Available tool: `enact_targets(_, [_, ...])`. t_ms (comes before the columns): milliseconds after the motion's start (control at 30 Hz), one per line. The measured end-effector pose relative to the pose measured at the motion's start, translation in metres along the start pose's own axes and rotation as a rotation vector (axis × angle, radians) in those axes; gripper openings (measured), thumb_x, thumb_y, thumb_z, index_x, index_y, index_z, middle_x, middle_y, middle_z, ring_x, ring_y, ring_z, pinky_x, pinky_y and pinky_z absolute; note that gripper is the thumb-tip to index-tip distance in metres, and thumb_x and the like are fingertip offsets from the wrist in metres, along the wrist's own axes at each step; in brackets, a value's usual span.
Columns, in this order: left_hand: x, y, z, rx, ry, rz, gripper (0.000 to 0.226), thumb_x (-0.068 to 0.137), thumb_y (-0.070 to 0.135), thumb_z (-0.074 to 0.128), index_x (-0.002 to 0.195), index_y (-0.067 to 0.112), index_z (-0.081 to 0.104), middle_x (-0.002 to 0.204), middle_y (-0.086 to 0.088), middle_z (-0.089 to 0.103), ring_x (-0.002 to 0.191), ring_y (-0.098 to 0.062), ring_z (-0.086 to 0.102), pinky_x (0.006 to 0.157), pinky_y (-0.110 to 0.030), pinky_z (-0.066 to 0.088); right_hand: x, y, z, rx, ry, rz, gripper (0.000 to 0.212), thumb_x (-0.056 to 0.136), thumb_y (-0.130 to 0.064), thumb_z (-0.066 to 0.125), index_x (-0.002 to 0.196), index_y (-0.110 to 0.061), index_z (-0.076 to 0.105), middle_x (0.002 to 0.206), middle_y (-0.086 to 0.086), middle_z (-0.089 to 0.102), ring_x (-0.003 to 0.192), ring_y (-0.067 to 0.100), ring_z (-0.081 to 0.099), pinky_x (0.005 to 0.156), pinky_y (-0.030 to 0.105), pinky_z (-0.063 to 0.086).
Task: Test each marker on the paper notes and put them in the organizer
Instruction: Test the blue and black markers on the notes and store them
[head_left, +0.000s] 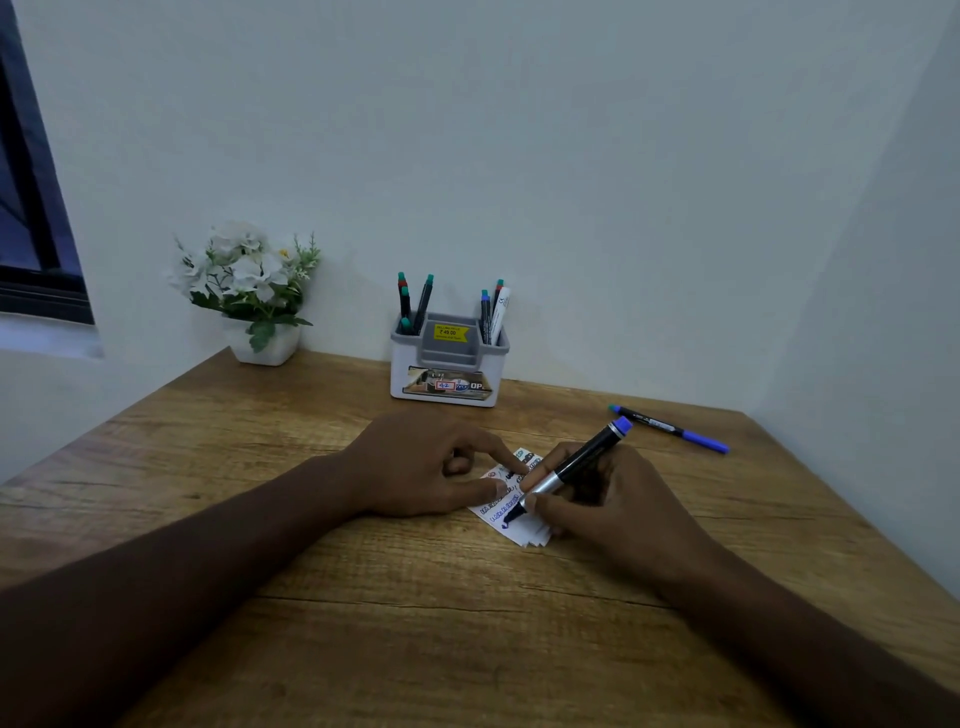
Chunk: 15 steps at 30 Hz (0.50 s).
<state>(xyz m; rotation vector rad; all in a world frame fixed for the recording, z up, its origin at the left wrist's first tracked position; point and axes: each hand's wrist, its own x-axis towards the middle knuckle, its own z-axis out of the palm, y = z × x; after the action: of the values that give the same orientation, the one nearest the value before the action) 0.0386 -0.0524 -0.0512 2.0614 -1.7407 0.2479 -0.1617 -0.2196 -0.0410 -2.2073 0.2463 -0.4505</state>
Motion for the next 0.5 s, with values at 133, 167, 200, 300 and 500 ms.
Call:
enact_targets(133, [0.0006,0.0007,-0.001,0.0,-0.008,-0.005,0.034,0.093,0.071,0.057,0.127,0.065,0.058,0.069,0.012,0.058,0.072,-0.005,0.058,0.055,-0.02,0.033,-0.0001,-0.002,-0.0011,-0.003,0.001,-0.004,0.02,0.088,-0.03,0.085,0.094,-0.047,0.079,0.091,-0.015,0.083,0.084,0.004,0.078,0.078,0.024,0.065])
enact_targets(167, [0.0006,0.0008,-0.0011,0.002,-0.011,-0.007,0.034,0.093,0.071,0.057,0.127,0.065,0.058,0.069,0.011,0.058,0.072,-0.006,0.058,0.055,-0.021,0.033,0.0003,-0.002,-0.0015,0.0,0.007,0.002,0.019,0.088,-0.03,0.085,0.095,-0.047,0.079,0.091,-0.015,0.083,0.084,0.004,0.078,0.077,0.023,0.065])
enact_targets(200, [0.0006,0.0008,-0.0011,0.003,-0.014,-0.009,0.034,0.093,0.071,0.057,0.127,0.065,0.058,0.069,0.011,0.058,0.072,-0.006,0.058,0.055,-0.021,0.034,0.0008,-0.0024,-0.0018,0.002,0.005,0.01,0.018,0.088,-0.03,0.085,0.095,-0.046,0.079,0.092,-0.016,0.083,0.084,0.004,0.078,0.075,0.022,0.065])
enact_targets(300, [0.0004,0.001,-0.0011,-0.002,-0.022,-0.014,0.036,0.093,0.072,0.056,0.128,0.065,0.057,0.07,0.011,0.06,0.073,-0.007,0.059,0.055,-0.021,0.036,0.0013,-0.0024,-0.0026,0.002,-0.001,0.042,0.014,0.088,-0.029,0.085,0.094,-0.042,0.08,0.091,-0.017,0.083,0.082,0.002,0.078,0.072,0.02,0.064])
enact_targets(500, [-0.0002,0.0007,-0.0011,0.004,-0.011,-0.009,0.037,0.093,0.072,0.055,0.129,0.066,0.056,0.072,0.009,0.06,0.077,-0.008,0.059,0.056,-0.019,0.032,0.0006,-0.0036,-0.0042,-0.004,0.013,0.091,0.011,0.089,-0.027,0.085,0.098,-0.028,0.079,0.089,-0.009,0.083,0.077,0.006,0.078,0.078,0.031,0.068])
